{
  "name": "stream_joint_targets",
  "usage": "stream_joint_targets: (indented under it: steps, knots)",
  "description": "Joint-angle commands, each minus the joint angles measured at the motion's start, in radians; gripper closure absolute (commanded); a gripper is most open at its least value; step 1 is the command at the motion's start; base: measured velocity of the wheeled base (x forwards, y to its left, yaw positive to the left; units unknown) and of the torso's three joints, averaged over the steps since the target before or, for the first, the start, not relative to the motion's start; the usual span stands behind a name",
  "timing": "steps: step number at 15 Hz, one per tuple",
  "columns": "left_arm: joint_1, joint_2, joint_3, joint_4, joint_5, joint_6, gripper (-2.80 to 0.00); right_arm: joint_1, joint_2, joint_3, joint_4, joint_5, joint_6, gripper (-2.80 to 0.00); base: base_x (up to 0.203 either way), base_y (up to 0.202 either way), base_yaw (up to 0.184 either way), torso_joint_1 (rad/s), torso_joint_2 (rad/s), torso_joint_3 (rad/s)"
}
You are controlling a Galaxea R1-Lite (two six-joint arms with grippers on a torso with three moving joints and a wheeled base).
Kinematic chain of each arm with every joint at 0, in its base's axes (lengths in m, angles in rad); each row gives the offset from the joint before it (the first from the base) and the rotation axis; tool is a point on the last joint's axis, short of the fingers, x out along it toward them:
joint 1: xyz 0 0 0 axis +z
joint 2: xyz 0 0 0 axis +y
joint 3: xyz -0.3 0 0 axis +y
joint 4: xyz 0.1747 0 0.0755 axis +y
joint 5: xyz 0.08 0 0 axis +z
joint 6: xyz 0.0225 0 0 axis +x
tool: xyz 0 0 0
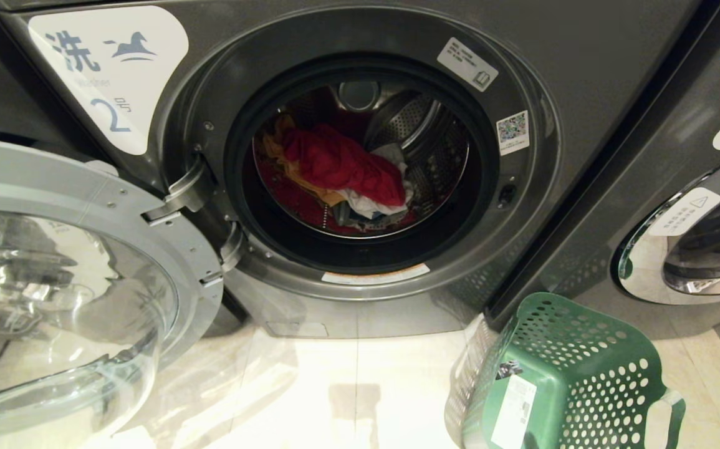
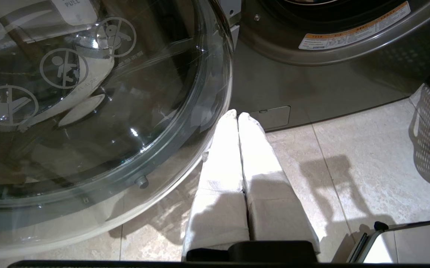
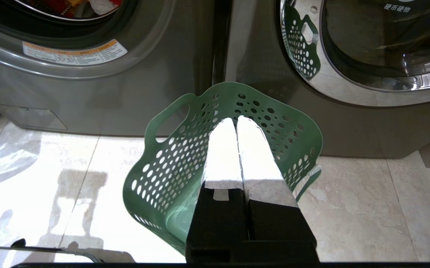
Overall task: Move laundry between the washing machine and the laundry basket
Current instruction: Pick a cloth and place it into the basket
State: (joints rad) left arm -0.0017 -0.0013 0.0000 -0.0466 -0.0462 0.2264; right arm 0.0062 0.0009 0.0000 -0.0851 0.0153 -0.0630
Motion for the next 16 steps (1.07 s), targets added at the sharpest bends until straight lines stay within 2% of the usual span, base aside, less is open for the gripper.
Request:
stream_joint_targets:
  steps: [1, 16]
  knots:
    - [0.000, 0.001, 0.002, -0.001, 0.000, 0.002, 0.00, 0.000, -0.001, 0.034, -0.001, 0.000, 0.000, 0.00, 0.000, 0.000, 0.000, 0.000, 0.00, 0.000]
    - [0.000, 0.001, 0.002, 0.001, 0.000, 0.001, 0.00, 0.000, 0.001, 0.034, 0.001, -0.003, -0.001, 0.00, 0.000, 0.000, 0.000, 0.000, 0.00, 0.000]
